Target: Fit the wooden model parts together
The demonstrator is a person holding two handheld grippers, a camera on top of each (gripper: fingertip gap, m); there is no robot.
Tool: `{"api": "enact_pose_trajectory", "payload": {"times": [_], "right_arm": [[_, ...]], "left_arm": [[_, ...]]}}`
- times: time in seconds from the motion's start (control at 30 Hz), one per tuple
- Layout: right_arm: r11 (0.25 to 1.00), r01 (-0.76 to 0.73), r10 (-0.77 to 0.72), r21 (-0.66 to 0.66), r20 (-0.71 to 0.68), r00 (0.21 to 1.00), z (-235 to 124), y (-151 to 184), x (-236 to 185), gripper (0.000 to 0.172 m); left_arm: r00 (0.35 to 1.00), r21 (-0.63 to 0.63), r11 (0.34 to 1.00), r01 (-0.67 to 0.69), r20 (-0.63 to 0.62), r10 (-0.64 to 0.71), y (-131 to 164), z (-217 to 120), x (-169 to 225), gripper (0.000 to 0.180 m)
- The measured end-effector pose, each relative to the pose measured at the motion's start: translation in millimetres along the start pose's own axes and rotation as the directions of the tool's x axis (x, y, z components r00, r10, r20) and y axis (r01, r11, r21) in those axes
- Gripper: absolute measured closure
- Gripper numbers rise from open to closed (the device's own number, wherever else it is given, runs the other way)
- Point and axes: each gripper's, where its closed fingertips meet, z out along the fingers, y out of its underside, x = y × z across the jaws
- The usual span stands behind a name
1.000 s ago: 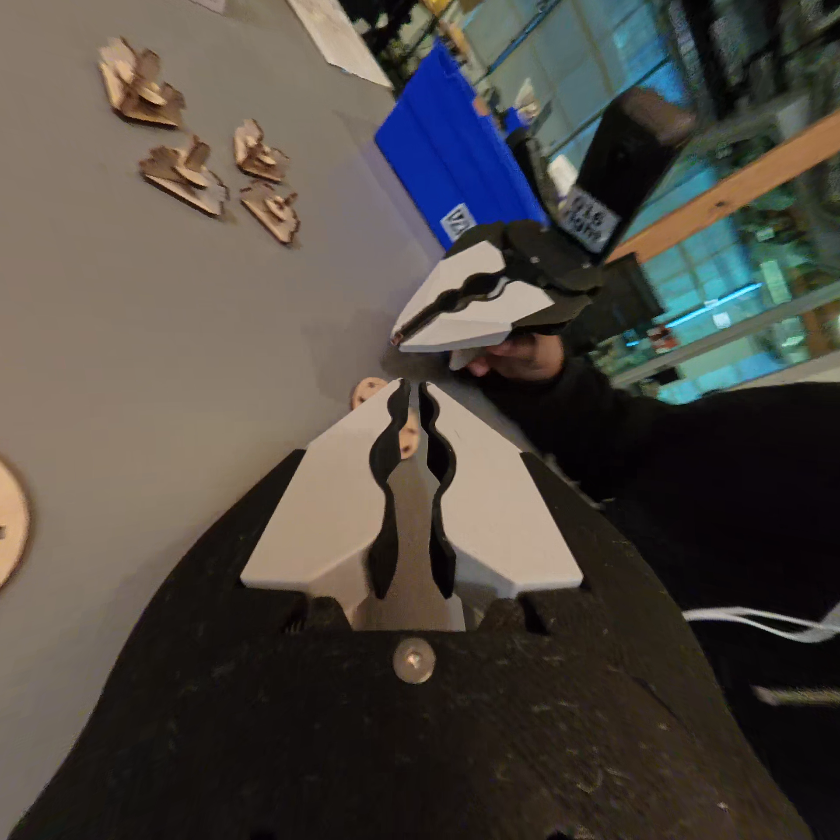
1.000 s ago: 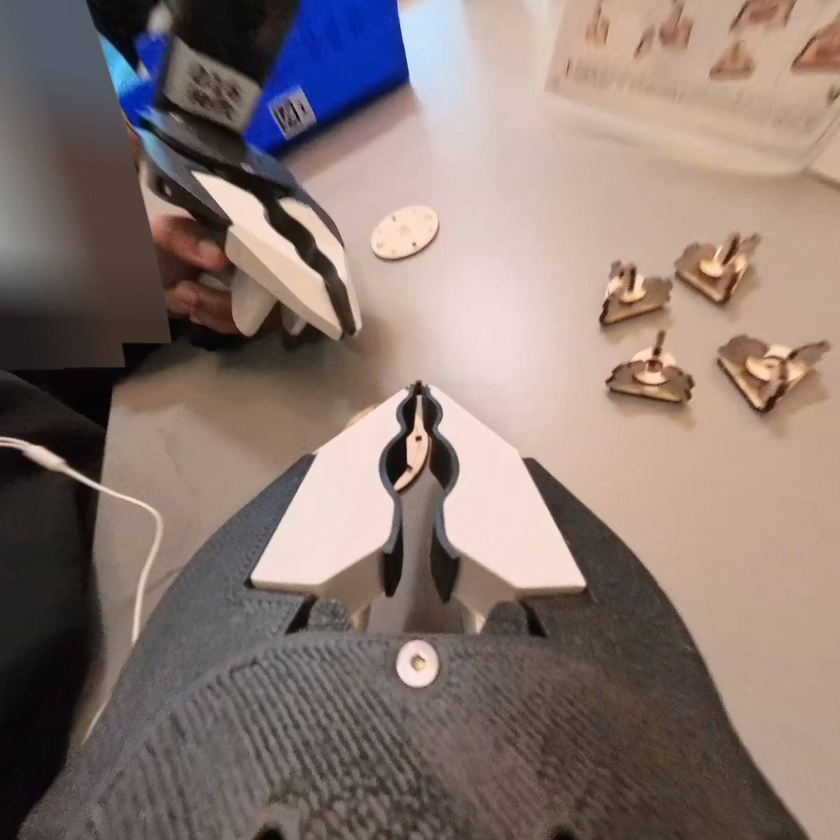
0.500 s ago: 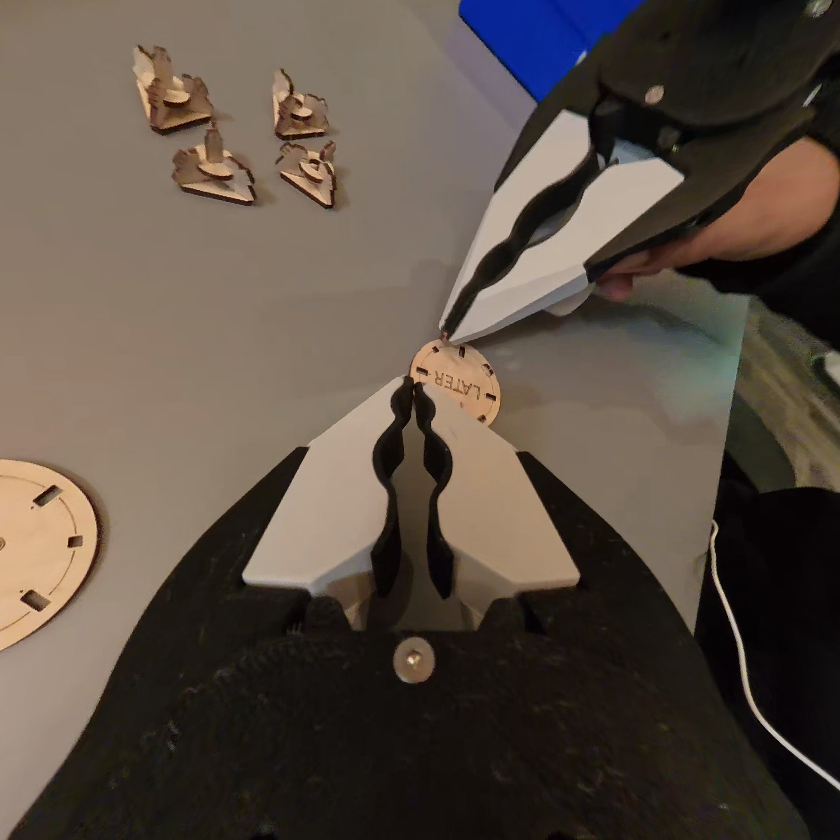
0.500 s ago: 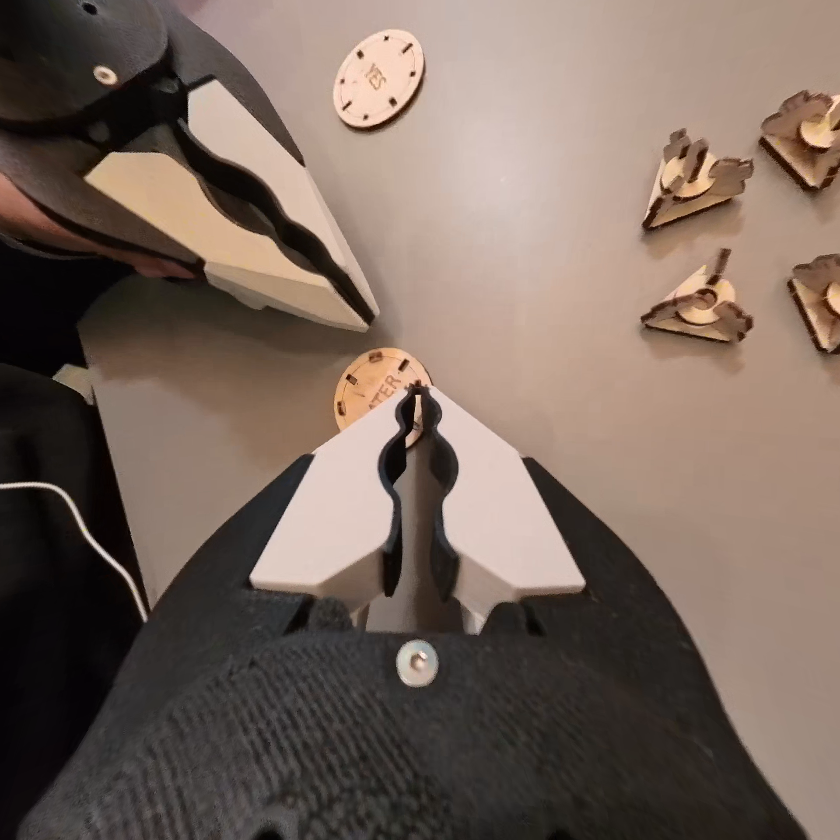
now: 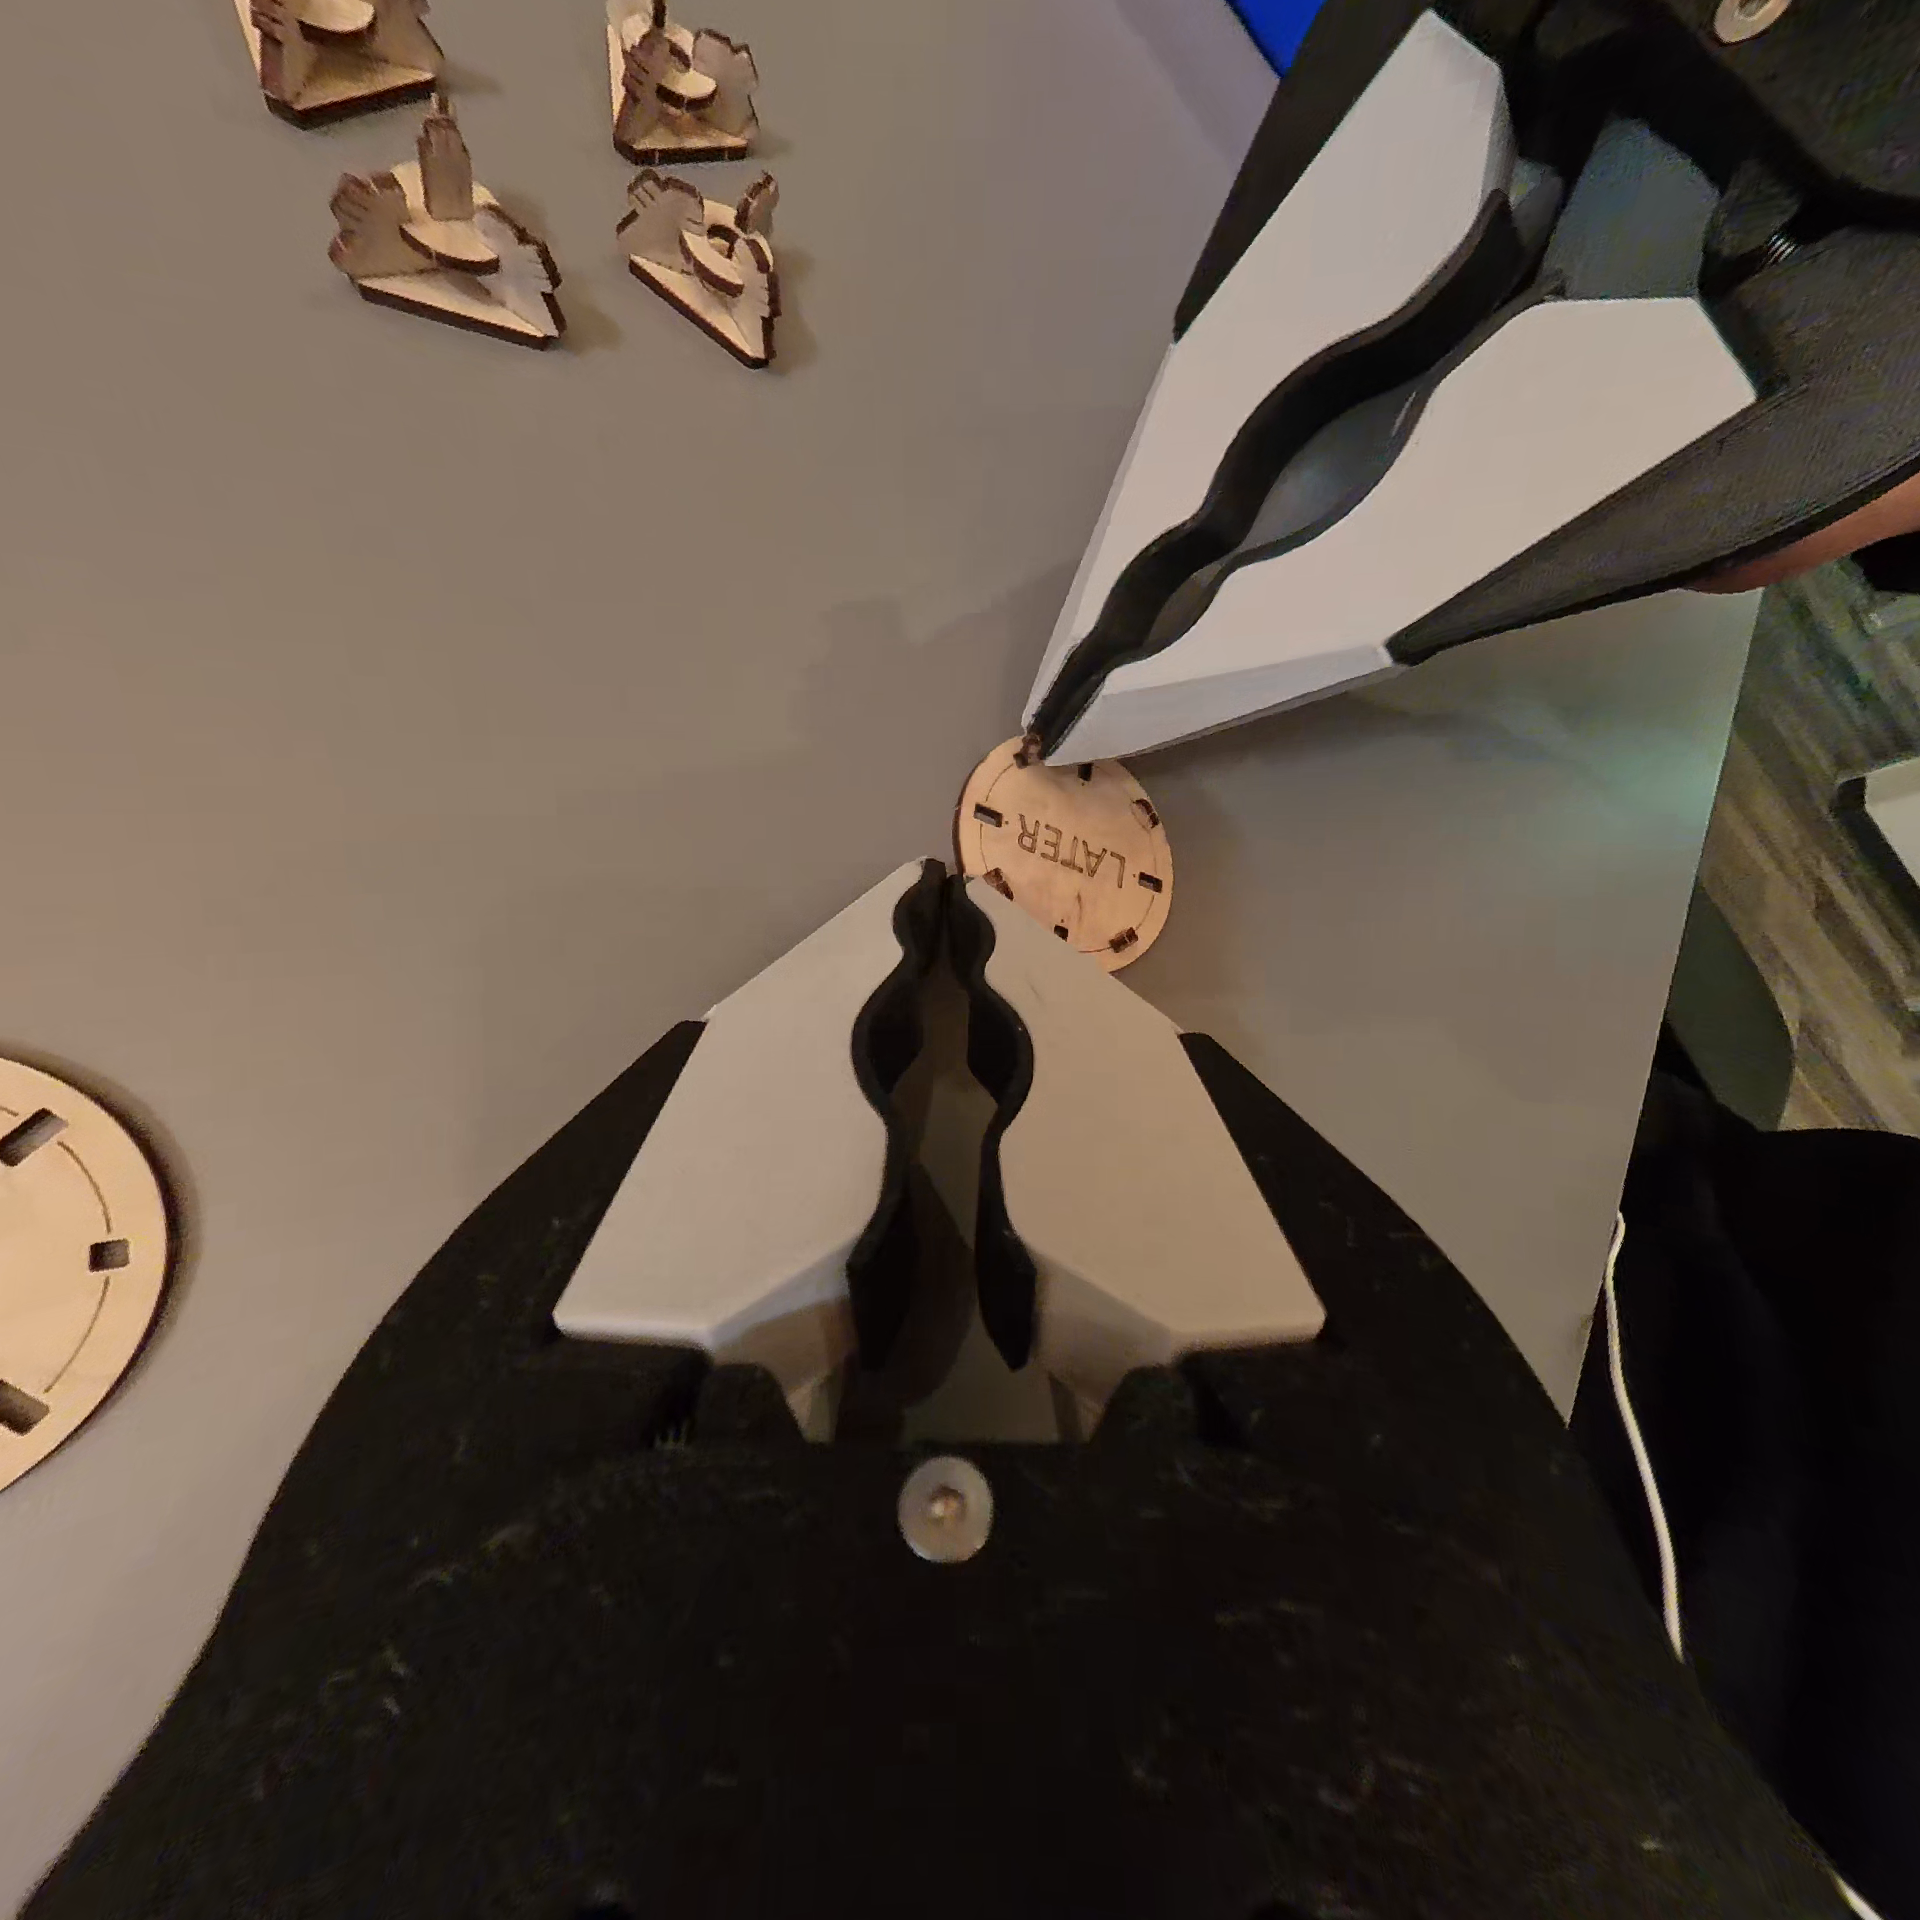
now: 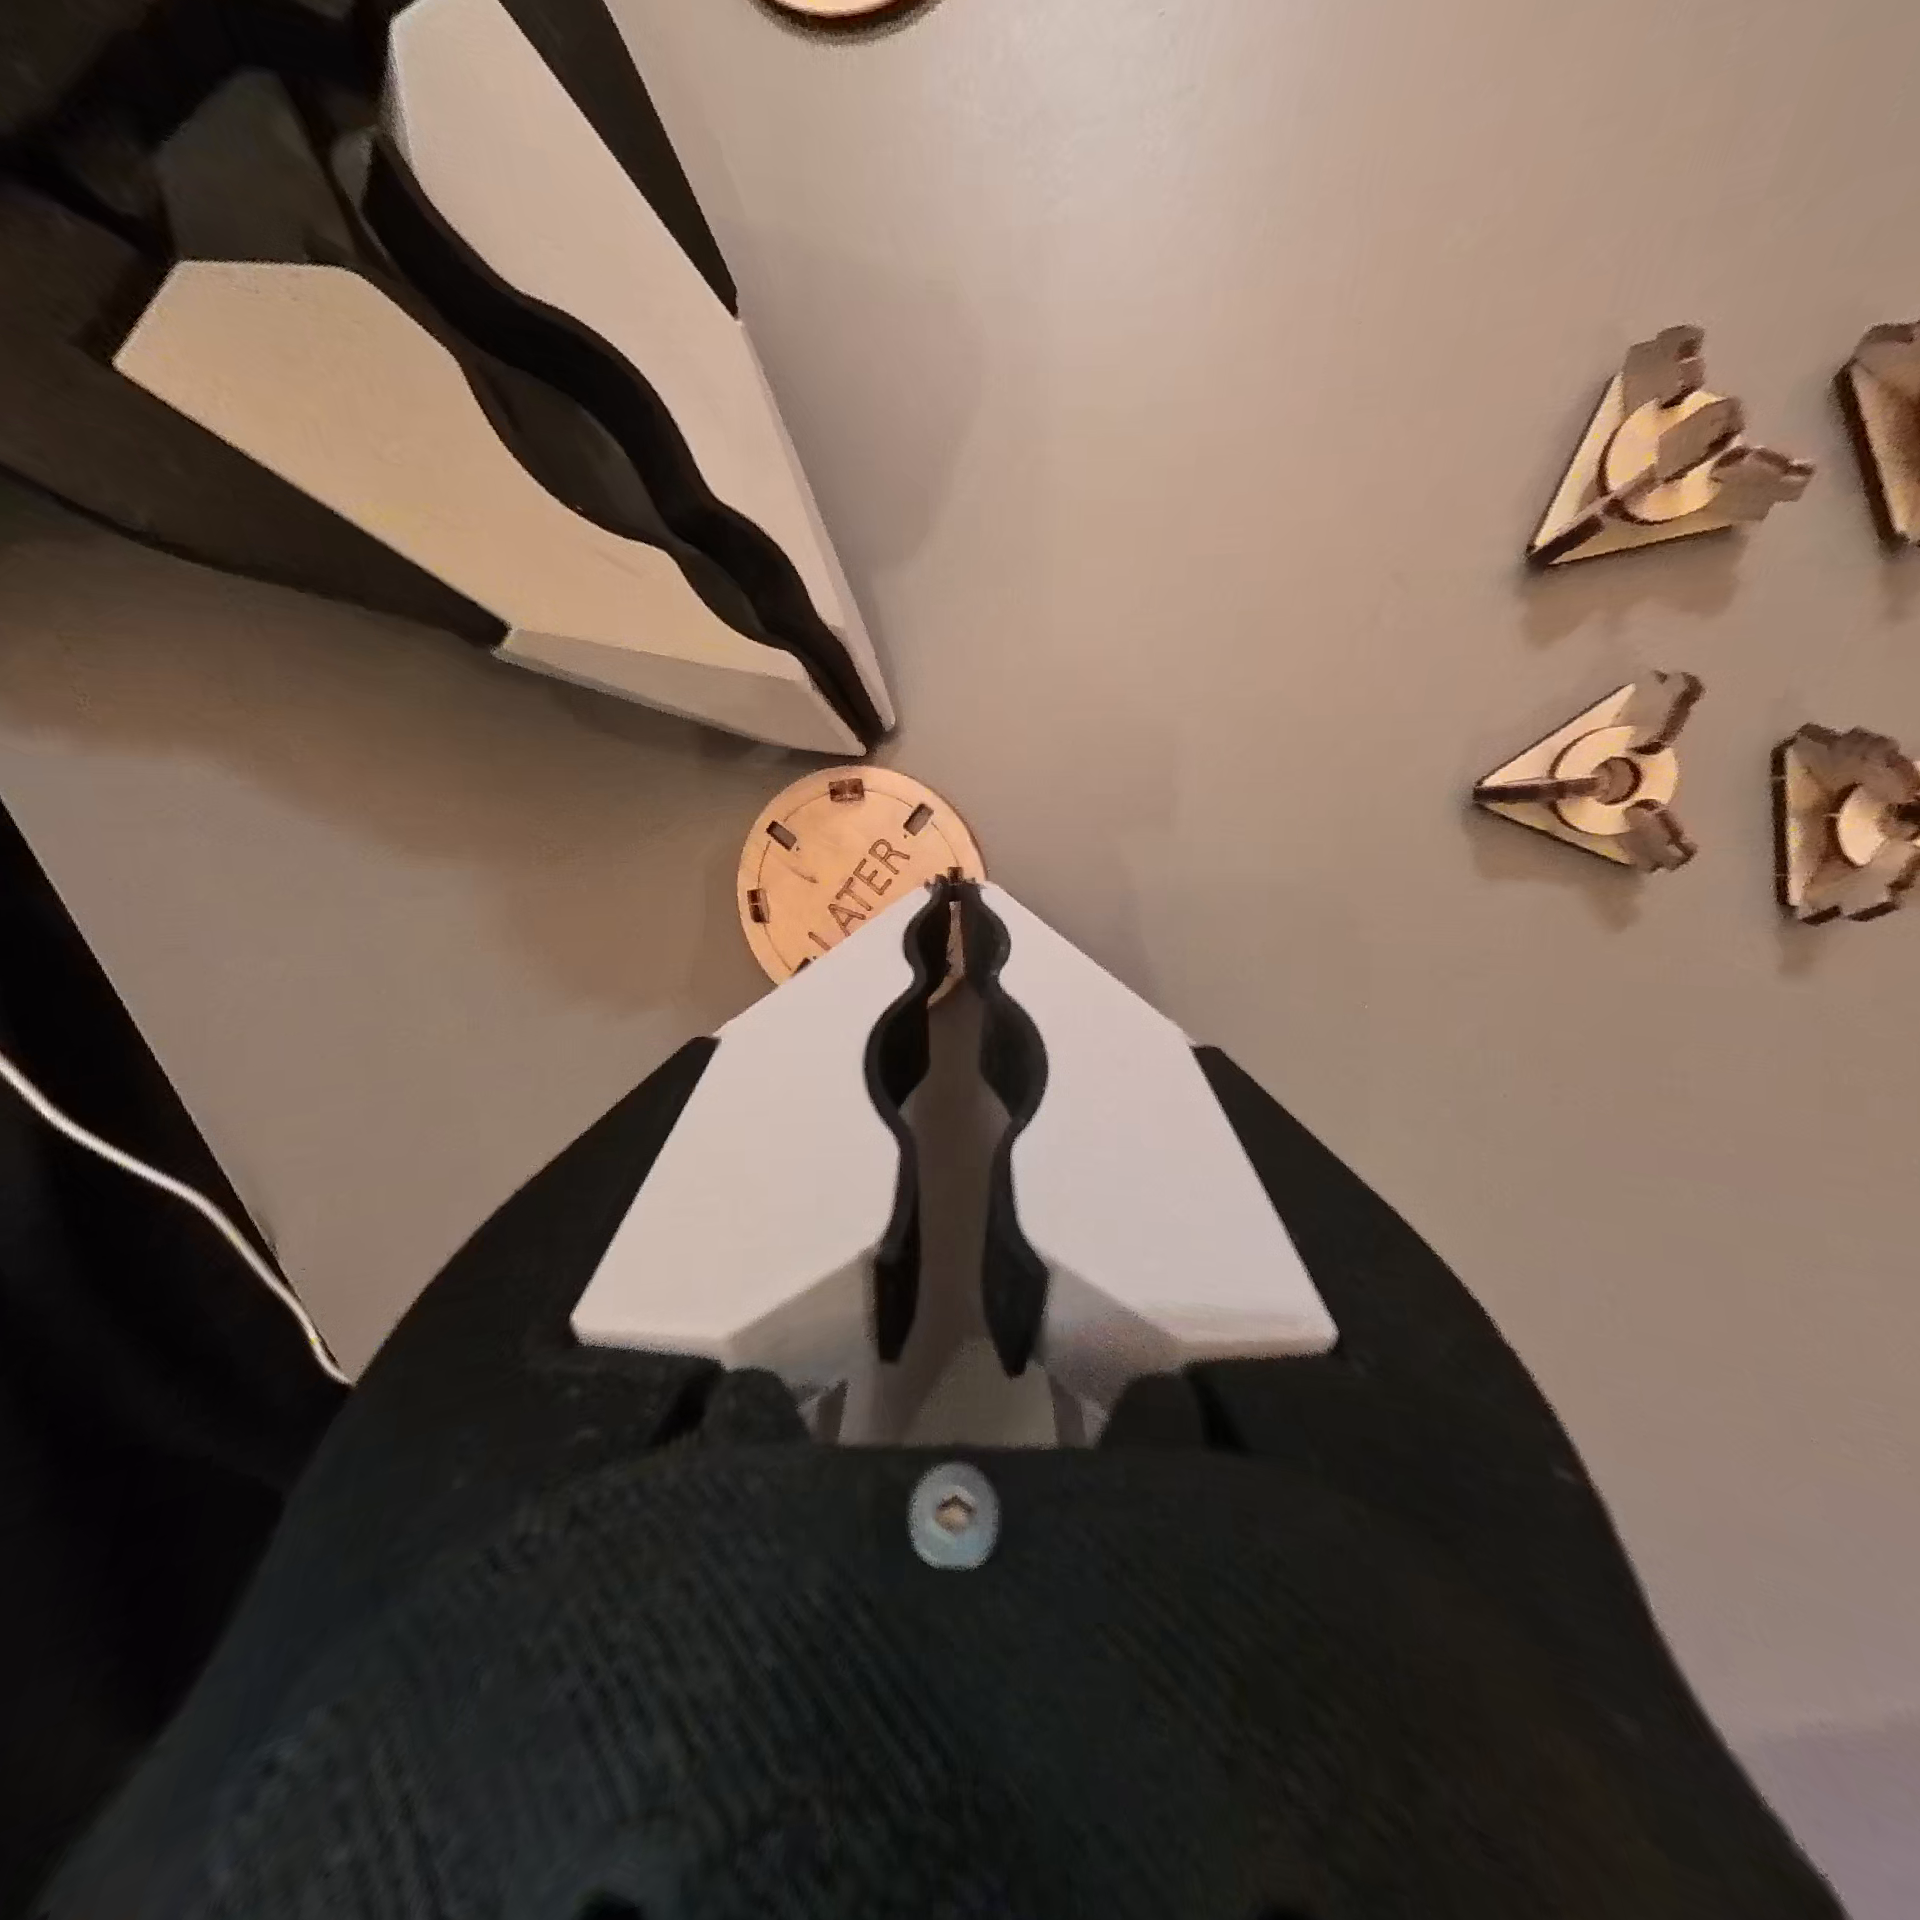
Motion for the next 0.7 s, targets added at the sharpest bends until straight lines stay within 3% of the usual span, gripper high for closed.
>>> {"api": "enact_pose_trajectory", "payload": {"times": [0.7], "right_arm": [[0.956,0.05,-0.074,-0.29,-0.071,0.995,4.0,3.6,2.9,0.171]], "left_arm": [[1.0,-0.011,1.0,-0.008,-0.005,0.008,3.0,-0.9,0.8,0.18]]}}
